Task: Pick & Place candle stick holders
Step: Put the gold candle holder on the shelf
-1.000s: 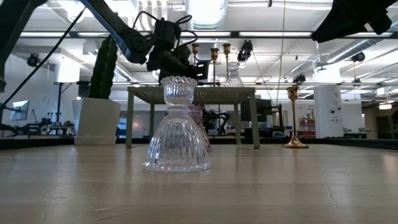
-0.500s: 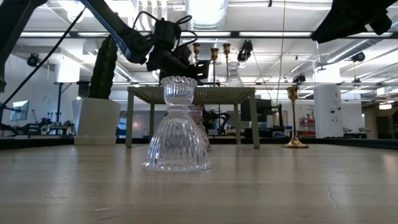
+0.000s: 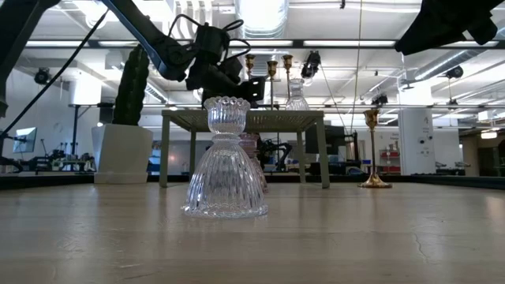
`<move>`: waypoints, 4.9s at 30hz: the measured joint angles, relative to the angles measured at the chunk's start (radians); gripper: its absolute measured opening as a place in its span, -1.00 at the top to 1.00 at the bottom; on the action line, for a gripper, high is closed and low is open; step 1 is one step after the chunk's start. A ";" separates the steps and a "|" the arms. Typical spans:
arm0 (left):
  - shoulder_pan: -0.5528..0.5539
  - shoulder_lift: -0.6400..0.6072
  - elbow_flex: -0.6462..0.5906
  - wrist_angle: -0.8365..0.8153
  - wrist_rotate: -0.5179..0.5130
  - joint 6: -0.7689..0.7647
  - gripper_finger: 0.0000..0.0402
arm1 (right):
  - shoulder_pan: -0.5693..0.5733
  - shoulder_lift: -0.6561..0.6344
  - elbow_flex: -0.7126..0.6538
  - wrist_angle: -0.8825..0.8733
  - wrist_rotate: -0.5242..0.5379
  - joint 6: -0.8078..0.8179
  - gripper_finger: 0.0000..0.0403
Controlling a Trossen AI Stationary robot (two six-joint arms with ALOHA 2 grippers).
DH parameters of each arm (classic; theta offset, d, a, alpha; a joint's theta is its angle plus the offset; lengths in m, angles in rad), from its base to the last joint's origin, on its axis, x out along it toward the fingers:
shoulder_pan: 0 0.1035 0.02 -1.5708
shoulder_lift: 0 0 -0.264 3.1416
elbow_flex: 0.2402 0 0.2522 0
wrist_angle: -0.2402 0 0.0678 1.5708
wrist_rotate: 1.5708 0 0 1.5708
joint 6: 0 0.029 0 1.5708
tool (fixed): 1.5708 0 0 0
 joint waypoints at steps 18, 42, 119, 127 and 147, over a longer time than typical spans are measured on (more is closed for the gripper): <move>-0.050 -0.199 0.000 -0.322 0.000 0.012 -0.04 | 0.000 0.000 0.000 0.002 0.000 -0.011 0.41; -0.403 -0.800 -0.481 -0.175 -0.007 0.156 -0.04 | -0.074 0.247 -0.322 0.605 0.135 -0.038 0.50; -0.372 -0.826 -0.623 0.000 -0.025 0.204 -0.03 | -0.744 0.450 -0.459 1.421 0.136 -0.546 0.26; -0.372 -0.826 -0.623 0.000 -0.025 0.204 -0.03 | -0.791 0.450 -0.459 1.421 0.137 -0.546 0.37; -0.372 -0.826 -0.623 -0.052 -0.025 0.204 -0.03 | -0.685 0.355 -0.484 1.351 0.099 -0.566 0.96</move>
